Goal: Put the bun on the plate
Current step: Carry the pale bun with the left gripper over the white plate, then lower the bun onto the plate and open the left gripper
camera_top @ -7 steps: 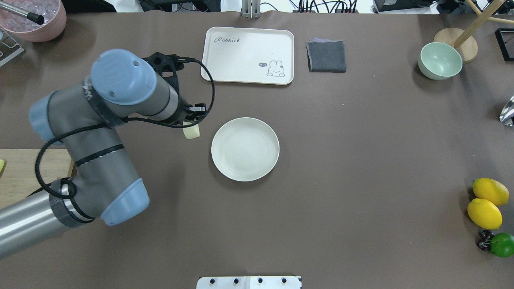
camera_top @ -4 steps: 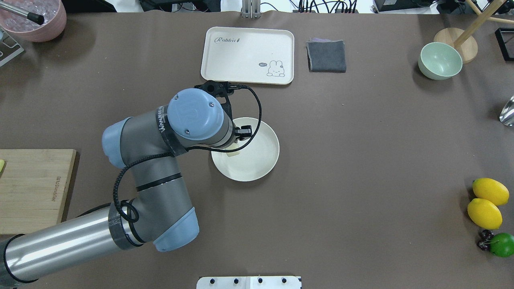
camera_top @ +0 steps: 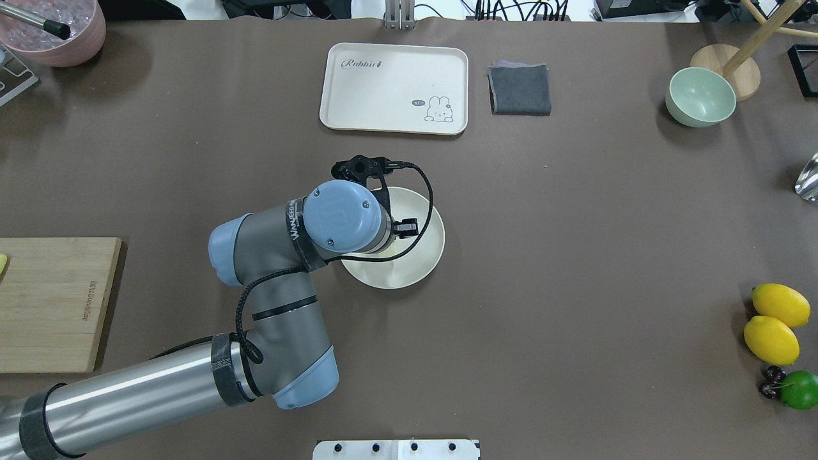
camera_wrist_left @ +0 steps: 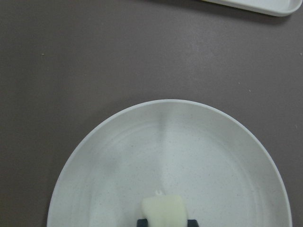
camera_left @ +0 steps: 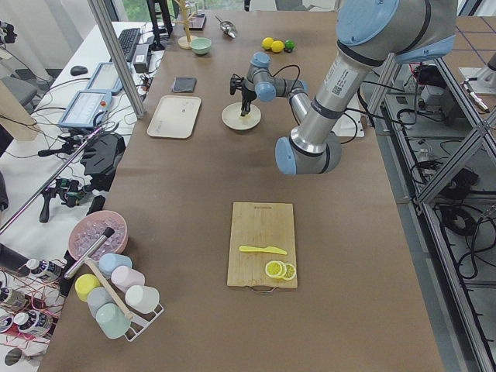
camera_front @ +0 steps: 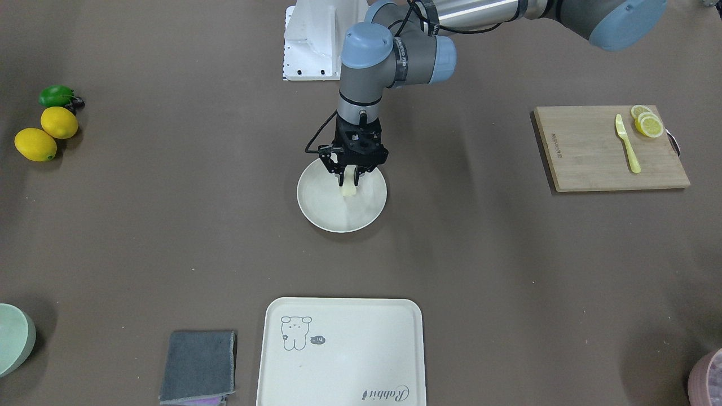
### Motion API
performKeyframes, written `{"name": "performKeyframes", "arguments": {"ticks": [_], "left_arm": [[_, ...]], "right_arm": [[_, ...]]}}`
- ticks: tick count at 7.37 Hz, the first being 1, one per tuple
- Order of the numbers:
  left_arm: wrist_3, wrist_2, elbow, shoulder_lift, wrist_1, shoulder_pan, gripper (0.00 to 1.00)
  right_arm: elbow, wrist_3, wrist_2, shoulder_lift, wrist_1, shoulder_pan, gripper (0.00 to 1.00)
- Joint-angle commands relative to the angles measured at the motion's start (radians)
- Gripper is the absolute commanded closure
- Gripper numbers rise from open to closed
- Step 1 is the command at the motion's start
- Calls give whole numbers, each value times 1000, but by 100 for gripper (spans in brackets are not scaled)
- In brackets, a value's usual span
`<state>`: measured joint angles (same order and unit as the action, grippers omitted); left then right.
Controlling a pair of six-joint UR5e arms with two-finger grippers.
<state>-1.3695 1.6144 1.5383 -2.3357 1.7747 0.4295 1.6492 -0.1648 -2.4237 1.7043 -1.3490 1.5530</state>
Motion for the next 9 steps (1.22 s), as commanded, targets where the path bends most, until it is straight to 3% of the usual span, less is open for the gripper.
{"name": "performKeyframes", "arguments": {"ticks": [1,2,4,6,8,9], "left_arm": [[1,-16,-10,-2,5,-20,58],[1,-18,-13,-4,5,-26,57],[7,-22,-17,-7,8,-25,2],[18,-48,23,-7,22,-3,2],[115,20,177,66,-102,148,2],[156,65,277,163,-107,217,2]], "right_arm": [[1,1,5,6,-1,-1,0],[1,1,5,5,-1,-2,0],[0,1,5,1,-2,-2,0],[1,1,5,-6,-9,-8,0],[1,1,5,-14,-9,-11,0],[4,2,11,-11,-4,-11,0]]}}
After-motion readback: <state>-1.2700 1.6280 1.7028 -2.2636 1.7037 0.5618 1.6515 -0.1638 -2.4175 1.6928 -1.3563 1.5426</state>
